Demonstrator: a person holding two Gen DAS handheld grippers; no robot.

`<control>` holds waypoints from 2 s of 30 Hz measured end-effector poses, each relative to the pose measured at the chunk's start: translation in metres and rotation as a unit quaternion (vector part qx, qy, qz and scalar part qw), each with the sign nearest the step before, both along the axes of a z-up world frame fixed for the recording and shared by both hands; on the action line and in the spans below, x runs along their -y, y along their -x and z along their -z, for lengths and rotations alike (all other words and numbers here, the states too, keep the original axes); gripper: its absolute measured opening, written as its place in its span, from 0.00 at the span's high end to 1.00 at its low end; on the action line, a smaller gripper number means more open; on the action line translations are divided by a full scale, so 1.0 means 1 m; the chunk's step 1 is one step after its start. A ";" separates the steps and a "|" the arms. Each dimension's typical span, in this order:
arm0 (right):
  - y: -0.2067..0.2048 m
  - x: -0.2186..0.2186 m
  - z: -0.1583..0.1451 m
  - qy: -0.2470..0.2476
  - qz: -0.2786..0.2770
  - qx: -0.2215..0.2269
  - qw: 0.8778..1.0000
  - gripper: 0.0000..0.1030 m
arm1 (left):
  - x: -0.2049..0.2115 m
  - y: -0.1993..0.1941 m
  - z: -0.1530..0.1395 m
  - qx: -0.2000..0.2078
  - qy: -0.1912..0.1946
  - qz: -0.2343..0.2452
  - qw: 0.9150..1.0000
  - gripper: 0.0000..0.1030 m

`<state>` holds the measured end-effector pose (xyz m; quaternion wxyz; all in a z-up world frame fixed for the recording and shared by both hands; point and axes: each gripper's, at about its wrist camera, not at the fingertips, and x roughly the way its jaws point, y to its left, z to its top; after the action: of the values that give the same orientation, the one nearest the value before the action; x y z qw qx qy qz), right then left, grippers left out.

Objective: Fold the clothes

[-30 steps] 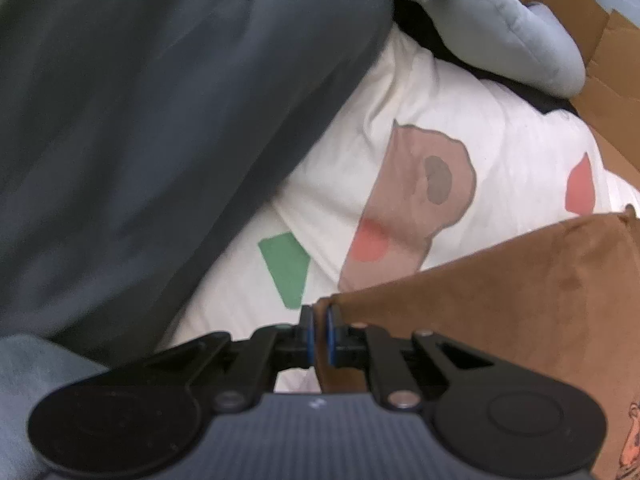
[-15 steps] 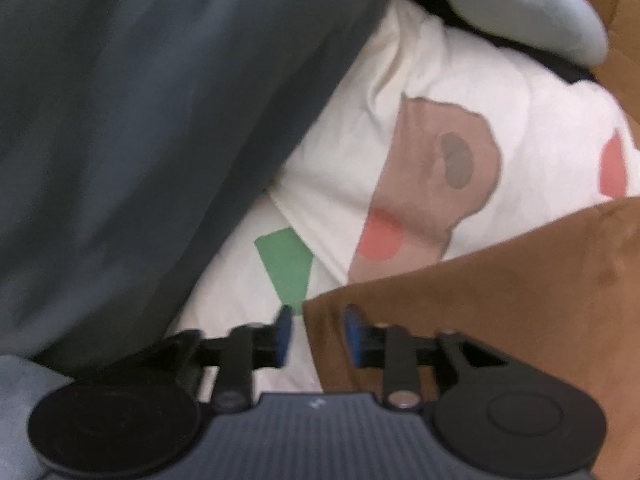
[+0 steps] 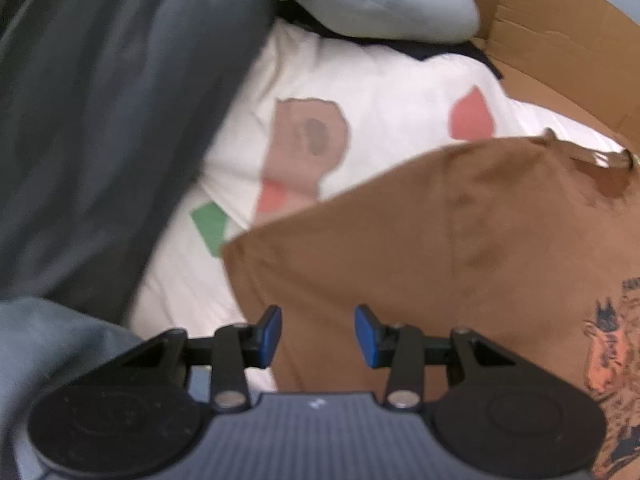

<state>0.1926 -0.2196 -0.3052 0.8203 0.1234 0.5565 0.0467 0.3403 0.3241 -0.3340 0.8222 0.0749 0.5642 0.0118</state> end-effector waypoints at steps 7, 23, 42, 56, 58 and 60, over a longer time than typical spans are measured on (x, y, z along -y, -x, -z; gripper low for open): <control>0.002 0.006 0.009 0.015 0.010 -0.007 1.000 0.28 | 0.022 0.010 0.022 -0.006 0.016 -0.003 1.000 0.53; 0.004 0.039 -0.036 0.050 0.033 0.022 0.998 0.28 | 0.025 0.052 0.025 -0.037 -0.012 -0.082 0.996 0.53; 0.015 0.087 -0.227 0.028 -0.007 0.058 0.998 0.28 | 0.061 0.134 -0.191 0.011 0.092 -0.080 0.992 0.28; 0.015 0.096 -0.417 0.033 -0.034 0.124 0.991 0.27 | 0.047 0.198 -0.290 0.035 0.123 -0.077 0.989 0.22; 0.017 0.097 -0.442 0.029 -0.045 0.129 0.990 0.27 | 0.044 0.206 -0.297 0.030 0.123 -0.079 0.989 0.22; 0.020 0.096 -0.463 0.040 -0.054 0.138 0.988 0.26 | 0.042 0.216 -0.303 0.027 0.124 -0.077 0.989 0.22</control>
<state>0.1727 -0.3151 0.1574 0.8899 0.0522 0.4451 0.0853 0.1246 0.2821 -0.0310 0.8367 -0.0714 0.5430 0.0075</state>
